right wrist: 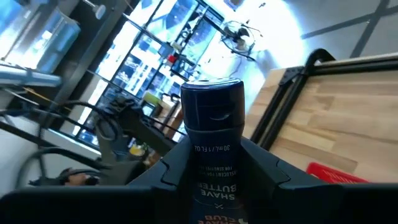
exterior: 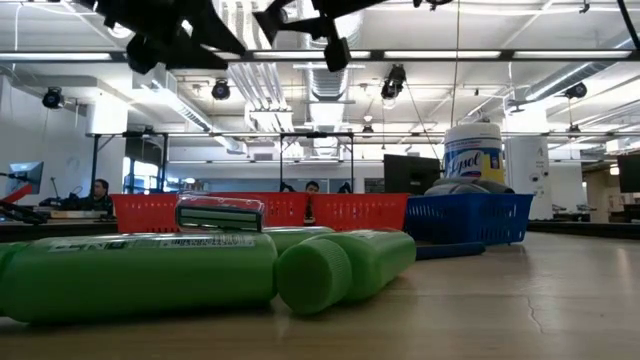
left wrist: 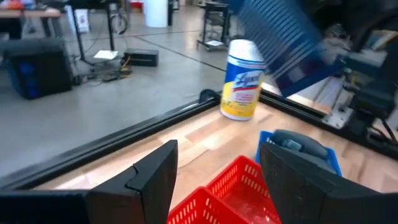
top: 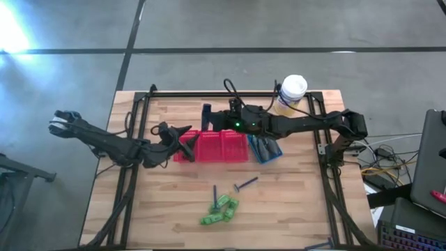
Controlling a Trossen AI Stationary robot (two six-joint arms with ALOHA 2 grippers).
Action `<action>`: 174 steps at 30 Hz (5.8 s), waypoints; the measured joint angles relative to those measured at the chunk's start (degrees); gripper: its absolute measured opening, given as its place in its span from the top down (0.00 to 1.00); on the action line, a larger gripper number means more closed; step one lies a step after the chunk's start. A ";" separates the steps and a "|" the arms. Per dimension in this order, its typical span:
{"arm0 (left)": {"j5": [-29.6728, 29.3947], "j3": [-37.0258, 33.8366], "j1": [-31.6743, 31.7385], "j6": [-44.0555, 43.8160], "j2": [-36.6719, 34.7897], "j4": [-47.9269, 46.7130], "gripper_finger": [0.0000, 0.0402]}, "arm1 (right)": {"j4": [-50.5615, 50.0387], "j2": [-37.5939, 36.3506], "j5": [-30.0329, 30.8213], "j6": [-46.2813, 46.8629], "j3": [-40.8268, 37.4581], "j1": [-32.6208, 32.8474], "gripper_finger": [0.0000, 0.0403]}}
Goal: Pick & Place Travel size toiletries
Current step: Put the blue shave cream into the left red bin, then put the blue razor into the right red bin
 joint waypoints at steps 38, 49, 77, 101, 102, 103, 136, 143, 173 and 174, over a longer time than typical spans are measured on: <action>7.52 -0.19 3.51 1.04 5.33 14.54 0.43 | -0.36 1.33 0.18 -0.09 0.85 1.60 0.78; 9.85 -0.31 3.51 -1.90 7.74 16.90 0.43 | -0.32 1.33 0.18 -0.33 0.82 1.29 0.74; 5.27 3.60 4.03 4.55 8.90 17.20 0.58 | -3.82 1.33 0.19 -0.37 0.78 2.36 0.78; 2.19 3.16 4.09 -31.28 0.72 -26.59 0.94 | -9.87 -0.51 -5.55 -0.51 0.78 3.22 0.25; 4.50 3.16 4.00 -35.99 0.72 -29.21 0.94 | -10.27 -0.77 -5.26 -0.49 0.78 3.22 0.22; 6.31 3.16 3.69 -40.37 0.77 -31.95 0.94 | -10.66 -0.96 -4.82 -0.29 0.78 3.26 0.20; 24.00 -9.03 2.63 -59.79 4.81 -27.48 0.69 | -14.21 -1.68 -4.34 -0.51 0.78 3.54 0.10; 22.77 -5.65 0.32 -47.12 3.33 -27.61 0.64 | -27.35 -2.75 -13.60 0.93 0.80 4.86 0.10; 20.07 1.31 -7.99 -31.68 2.27 -29.19 0.64 | -58.17 12.51 -19.62 -52.75 -2.47 21.07 0.10; 20.05 1.31 -8.06 -31.71 2.27 -29.19 0.64 | -58.28 13.01 -19.61 -53.43 -2.54 20.51 0.10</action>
